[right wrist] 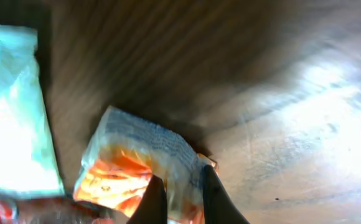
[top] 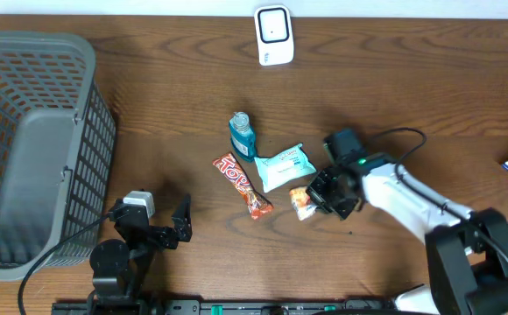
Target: Scan the item barcode
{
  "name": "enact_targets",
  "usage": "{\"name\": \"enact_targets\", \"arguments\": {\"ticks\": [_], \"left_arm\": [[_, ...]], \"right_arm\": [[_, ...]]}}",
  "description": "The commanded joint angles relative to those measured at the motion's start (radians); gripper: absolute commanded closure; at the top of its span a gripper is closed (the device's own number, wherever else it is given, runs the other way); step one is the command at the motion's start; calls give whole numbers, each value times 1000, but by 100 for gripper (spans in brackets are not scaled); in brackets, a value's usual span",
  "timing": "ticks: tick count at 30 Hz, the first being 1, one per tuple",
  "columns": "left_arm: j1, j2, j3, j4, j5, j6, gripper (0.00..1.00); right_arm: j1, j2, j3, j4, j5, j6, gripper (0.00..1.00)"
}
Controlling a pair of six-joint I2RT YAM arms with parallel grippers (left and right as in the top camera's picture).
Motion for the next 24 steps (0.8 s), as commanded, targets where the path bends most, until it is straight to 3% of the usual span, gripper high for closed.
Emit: {"name": "enact_targets", "arguments": {"ticks": [1,5,11,19,24], "left_arm": [[4,-1,-13,-26,15,-2,2],[4,-1,-13,-26,15,-2,1],[4,-1,-13,-26,15,-2,2],[4,-1,-13,-26,15,-2,2],[4,-1,-13,-26,15,-2,2]], "right_arm": [[-82,43,-10,-53,-503,-526,99],[-157,43,-10,-189,-758,-748,99],[-169,43,-10,-358,-792,-789,99],[-170,43,-10,-620,-901,-989,99],[-170,43,-10,-645,-901,-1007,99]]}}
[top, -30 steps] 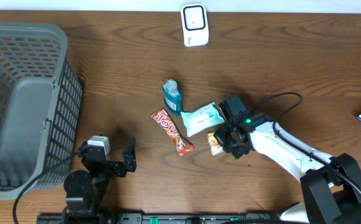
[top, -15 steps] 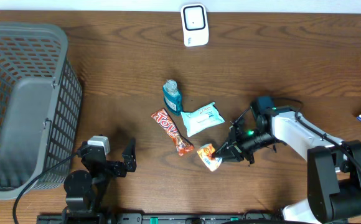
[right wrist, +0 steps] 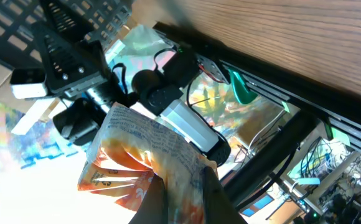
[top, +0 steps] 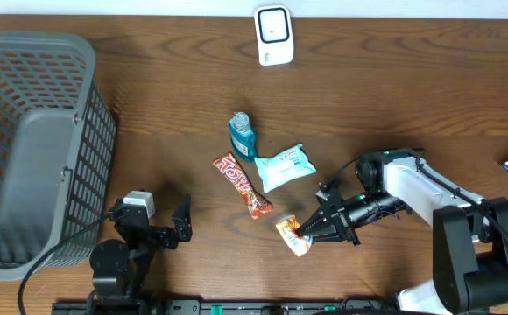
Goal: Scan the item barcode
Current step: 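Lift the orange juice box and turn it with the right gripper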
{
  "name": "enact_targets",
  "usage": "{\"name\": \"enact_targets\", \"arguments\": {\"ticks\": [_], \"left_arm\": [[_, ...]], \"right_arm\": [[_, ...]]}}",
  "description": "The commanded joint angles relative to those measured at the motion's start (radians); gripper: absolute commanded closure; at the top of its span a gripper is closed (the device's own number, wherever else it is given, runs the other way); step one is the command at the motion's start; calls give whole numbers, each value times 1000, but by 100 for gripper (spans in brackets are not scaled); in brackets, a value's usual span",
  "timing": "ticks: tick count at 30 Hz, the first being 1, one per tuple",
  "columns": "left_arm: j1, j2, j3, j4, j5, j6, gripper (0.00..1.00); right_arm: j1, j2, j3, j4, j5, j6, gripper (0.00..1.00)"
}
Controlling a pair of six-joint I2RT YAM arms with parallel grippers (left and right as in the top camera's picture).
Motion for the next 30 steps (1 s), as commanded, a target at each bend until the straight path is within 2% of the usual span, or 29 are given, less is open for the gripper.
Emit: {"name": "enact_targets", "arguments": {"ticks": [1,11,18,30], "left_arm": [[4,-1,-13,-26,15,-2,2],[4,-1,-13,-26,15,-2,2],[4,-1,-13,-26,15,-2,2],[4,-1,-13,-26,15,-2,2]], "right_arm": [[-3,-1,-2,-3,-49,-58,99],[-3,-1,-2,2,-48,-61,99],[-3,-1,-2,3,-46,-115,99],[-3,-1,-3,-54,-42,-154,99]]}}
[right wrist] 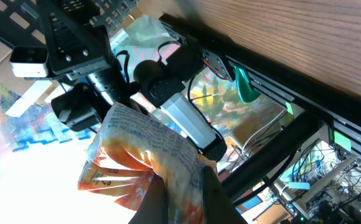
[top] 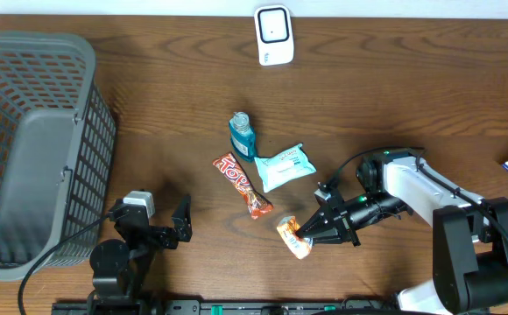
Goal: Scan the item barcode
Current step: 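Lift the orange juice box and turn it with the right gripper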
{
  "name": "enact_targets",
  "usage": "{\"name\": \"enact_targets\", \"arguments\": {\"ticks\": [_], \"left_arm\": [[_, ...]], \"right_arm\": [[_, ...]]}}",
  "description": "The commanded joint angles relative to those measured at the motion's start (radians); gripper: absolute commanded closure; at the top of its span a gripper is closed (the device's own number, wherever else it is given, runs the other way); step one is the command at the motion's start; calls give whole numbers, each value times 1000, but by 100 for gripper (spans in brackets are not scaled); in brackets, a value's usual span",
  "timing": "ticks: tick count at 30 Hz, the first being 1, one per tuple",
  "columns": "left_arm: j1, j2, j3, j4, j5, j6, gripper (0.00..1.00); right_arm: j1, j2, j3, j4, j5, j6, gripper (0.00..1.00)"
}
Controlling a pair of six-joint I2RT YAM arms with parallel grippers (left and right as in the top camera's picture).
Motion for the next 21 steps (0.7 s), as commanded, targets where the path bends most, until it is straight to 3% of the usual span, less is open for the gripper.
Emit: {"name": "enact_targets", "arguments": {"ticks": [1,9,12,17,21], "left_arm": [[4,-1,-13,-26,15,-2,2],[4,-1,-13,-26,15,-2,2],[4,-1,-13,-26,15,-2,2],[4,-1,-13,-26,15,-2,2],[4,-1,-13,-26,15,-2,2]], "right_arm": [[-3,-1,-3,3,-24,-28,99],[-3,-1,-1,322,-159,-76,99],[-5,-1,19,513,-178,38,99],[-2,-1,129,739,114,337,99],[4,-1,235,834,333,431,99]]}}
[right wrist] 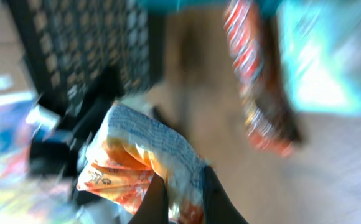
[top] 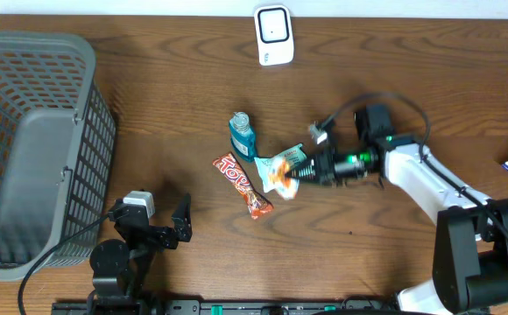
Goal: Scan the item barcode
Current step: 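Lift the orange juice box and turn it with the right gripper, then carry the orange box to the right table edge and release it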
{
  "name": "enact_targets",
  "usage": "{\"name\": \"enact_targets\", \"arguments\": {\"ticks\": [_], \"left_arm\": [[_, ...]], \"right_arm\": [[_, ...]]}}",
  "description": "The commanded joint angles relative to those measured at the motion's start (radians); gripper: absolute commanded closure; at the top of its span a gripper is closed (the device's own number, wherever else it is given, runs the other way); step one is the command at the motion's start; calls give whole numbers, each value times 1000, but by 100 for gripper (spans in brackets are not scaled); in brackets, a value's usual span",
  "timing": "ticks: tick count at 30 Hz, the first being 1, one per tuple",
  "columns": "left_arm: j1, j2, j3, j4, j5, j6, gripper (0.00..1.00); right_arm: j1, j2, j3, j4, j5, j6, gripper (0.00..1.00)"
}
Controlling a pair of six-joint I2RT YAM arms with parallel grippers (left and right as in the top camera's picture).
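Observation:
An orange and white snack packet [top: 278, 176] hangs in the air, with my right gripper [top: 292, 172] shut on its edge. It sits just over the teal wipes pack [top: 282, 163] at the table's middle. In the right wrist view the packet [right wrist: 131, 155] fills the lower left, pinched between the dark fingers [right wrist: 155, 200] of that gripper [right wrist: 180, 194]; the view is blurred. The white barcode scanner [top: 273, 35] stands at the far edge, well beyond the packet. My left gripper [top: 182, 222] rests near the front edge, its fingers apart and holding nothing.
A red candy bar [top: 243, 185] and a blue bottle [top: 242, 134] lie left of the wipes. A grey mesh basket [top: 35, 149] fills the left side. Another snack bag pokes in at the right edge.
My right gripper, still holding the packet, has moved from low near the front edge up and back to the table's middle, over the wipes pack. The left arm has not moved.
First my right gripper was shut on the packet lying on the table beside the wipes. Then it held the packet lifted and turned out toward the front edge, and stayed there. Now the packet is back over the wipes, nearer the scanner.

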Motion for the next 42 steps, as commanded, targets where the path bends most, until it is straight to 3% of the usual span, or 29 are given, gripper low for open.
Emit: {"name": "enact_targets", "arguments": {"ticks": [1,8,13,18,26,33,42], "left_arm": [[4,-1,-13,-26,15,-2,2],[4,-1,-13,-26,15,-2,1],[4,-1,-13,-26,15,-2,2],[4,-1,-13,-26,15,-2,2],[4,-1,-13,-26,15,-2,2],[4,-1,-13,-26,15,-2,1],[4,-1,-13,-26,15,-2,1]], "right_arm": [[4,-2,93,76,241,164,99],[10,-1,125,449,591,179,99],[57,19,125,663,902,47,99],[98,110,155,877,1034,-41,98],[122,438,521,884,1155,-182,99],[142,655,851,768,1214,-243,99],[183,716,916,744,1248,-289,99]]}}
